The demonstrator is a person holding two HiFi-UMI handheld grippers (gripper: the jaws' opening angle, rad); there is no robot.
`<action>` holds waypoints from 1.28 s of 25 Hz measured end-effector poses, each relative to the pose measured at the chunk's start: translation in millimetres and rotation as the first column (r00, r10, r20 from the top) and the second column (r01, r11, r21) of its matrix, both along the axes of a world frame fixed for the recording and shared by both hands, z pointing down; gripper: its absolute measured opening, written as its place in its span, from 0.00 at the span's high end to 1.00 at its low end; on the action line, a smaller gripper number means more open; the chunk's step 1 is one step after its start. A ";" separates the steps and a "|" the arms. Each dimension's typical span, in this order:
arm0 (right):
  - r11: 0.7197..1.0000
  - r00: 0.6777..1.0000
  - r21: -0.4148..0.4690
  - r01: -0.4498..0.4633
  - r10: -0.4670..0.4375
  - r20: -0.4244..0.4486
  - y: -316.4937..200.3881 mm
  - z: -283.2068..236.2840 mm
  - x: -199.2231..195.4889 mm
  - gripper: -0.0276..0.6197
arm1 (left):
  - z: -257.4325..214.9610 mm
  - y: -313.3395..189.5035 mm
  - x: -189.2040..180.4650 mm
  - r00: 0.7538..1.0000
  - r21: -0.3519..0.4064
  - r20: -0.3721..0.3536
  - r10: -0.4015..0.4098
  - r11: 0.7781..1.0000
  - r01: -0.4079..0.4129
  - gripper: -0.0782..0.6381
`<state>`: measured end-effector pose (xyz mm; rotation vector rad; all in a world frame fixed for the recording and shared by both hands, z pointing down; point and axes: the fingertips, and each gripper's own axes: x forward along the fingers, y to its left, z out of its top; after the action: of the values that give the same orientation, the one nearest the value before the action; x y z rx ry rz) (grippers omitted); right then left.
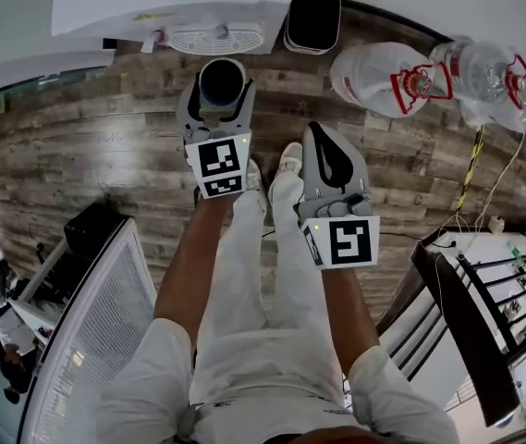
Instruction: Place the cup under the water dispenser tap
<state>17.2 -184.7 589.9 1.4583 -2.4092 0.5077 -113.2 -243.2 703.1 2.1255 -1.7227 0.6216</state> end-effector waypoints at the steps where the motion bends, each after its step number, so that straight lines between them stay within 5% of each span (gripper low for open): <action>1: 1.000 1.000 -0.004 -0.001 0.001 0.001 -2.0 3.9 -0.2 0.96 | 6.7 -3.3 -0.1 1.000 0.003 0.002 0.007 1.000 -0.007 0.39; 32: 1.000 1.000 -0.027 -0.004 0.004 -0.018 -25.9 51.0 13.5 0.96 | 107.9 -73.1 1.2 0.996 -0.006 0.078 0.041 0.999 -0.041 0.39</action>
<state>30.7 -210.6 640.9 1.4506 -2.3767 0.5240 -112.0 -316.2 811.0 2.1656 -1.7200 0.7283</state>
